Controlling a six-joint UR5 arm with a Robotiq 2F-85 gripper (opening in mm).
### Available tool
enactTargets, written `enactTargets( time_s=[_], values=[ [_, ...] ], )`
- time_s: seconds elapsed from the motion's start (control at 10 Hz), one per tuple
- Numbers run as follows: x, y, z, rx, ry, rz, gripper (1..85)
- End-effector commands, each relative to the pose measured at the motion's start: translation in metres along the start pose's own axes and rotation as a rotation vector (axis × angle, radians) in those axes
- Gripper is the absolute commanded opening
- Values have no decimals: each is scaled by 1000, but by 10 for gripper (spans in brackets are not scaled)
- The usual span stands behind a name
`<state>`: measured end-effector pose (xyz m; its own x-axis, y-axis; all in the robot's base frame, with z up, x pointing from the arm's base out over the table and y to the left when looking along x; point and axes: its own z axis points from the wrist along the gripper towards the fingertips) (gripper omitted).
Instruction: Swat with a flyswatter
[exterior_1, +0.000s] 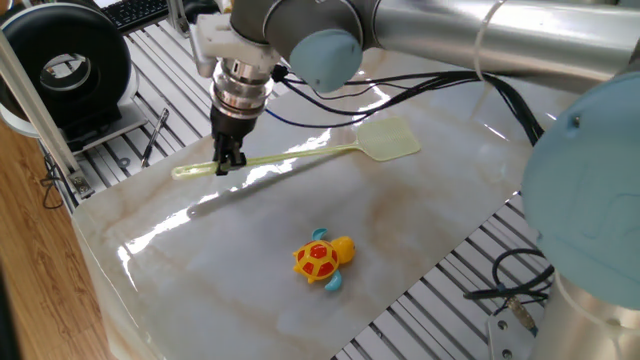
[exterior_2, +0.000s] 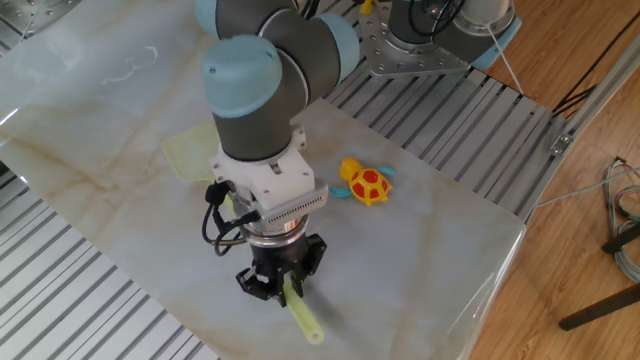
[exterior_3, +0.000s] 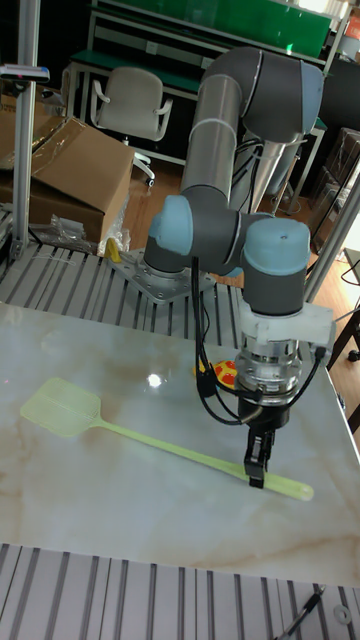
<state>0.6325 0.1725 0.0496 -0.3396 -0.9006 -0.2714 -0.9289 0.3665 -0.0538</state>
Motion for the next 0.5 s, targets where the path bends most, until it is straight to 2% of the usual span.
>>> enactTargets(
  time_s=[0.0, 0.1, 0.2, 0.4],
  values=[
    [23, 8, -36, -23, 117, 48, 13],
    [31, 11, -48, -22, 168, 67, 13],
    [35, 18, -58, -37, 207, 103, 13],
    [45, 17, -64, -14, 264, 102, 13]
  ],
)
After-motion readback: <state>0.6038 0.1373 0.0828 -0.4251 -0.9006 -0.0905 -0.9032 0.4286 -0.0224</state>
